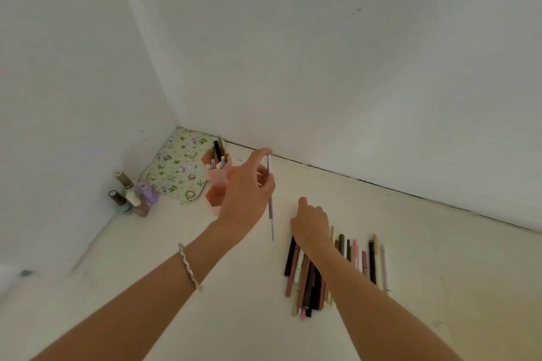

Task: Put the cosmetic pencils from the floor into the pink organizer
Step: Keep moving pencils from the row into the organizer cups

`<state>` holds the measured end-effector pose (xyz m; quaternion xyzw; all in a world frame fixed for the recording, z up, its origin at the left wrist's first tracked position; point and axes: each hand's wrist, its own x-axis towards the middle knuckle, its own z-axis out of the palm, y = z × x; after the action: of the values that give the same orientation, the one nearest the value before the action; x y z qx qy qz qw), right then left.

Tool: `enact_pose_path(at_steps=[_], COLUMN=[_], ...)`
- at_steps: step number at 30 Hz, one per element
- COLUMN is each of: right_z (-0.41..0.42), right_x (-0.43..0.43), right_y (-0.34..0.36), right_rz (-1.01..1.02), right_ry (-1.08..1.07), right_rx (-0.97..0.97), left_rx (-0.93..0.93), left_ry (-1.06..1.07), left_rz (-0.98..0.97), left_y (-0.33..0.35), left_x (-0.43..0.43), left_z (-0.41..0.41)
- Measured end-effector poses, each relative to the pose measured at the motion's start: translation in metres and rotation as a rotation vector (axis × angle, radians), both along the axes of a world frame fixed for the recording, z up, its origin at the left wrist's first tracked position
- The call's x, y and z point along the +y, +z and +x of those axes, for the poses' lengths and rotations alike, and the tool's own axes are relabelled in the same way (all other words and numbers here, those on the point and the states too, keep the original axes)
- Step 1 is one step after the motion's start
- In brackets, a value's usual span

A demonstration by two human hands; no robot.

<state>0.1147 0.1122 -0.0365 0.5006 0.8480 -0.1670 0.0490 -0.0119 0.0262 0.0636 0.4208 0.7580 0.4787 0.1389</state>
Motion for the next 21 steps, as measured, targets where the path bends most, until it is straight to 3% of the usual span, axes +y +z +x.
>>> enact_pose_path(at_steps=[2, 5, 8, 11, 18, 21], right_z=[-0.010, -0.031, -0.050, -0.062, -0.078, -0.087], right_x=[-0.002, 0.003, 0.016, 0.021, 0.013, 0.008], right_y=[0.000, 0.021, 0.058, 0.094, 0.141, 0.151], right_rz=[-0.077, -0.201, -0.145, -0.079, 0.036, 0.077], right_ry=[-0.003, -0.205, -0.346, -0.363, -0.269, -0.245], right_rx=[0.118, 0.493, 0.814, 1.016, 1.278, 1.330], left_rx=[-0.038, -0.046, 0.024, 0.019, 0.091, 0.301], left_ry=[0.008, 0.140, 0.394, 0.502, 0.436, 0.238], left_rz=[0.089, 0.211, 0.302, 0.316, 0.212, 0.004], left_y=[0.010, 0.028, 0.042, 0.039, 0.005, -0.017], left_x=[-0.004, -0.008, -0.011, -0.012, -0.010, -0.013], left_z=[-0.009, -0.042, -0.090, -0.121, -0.131, -0.127])
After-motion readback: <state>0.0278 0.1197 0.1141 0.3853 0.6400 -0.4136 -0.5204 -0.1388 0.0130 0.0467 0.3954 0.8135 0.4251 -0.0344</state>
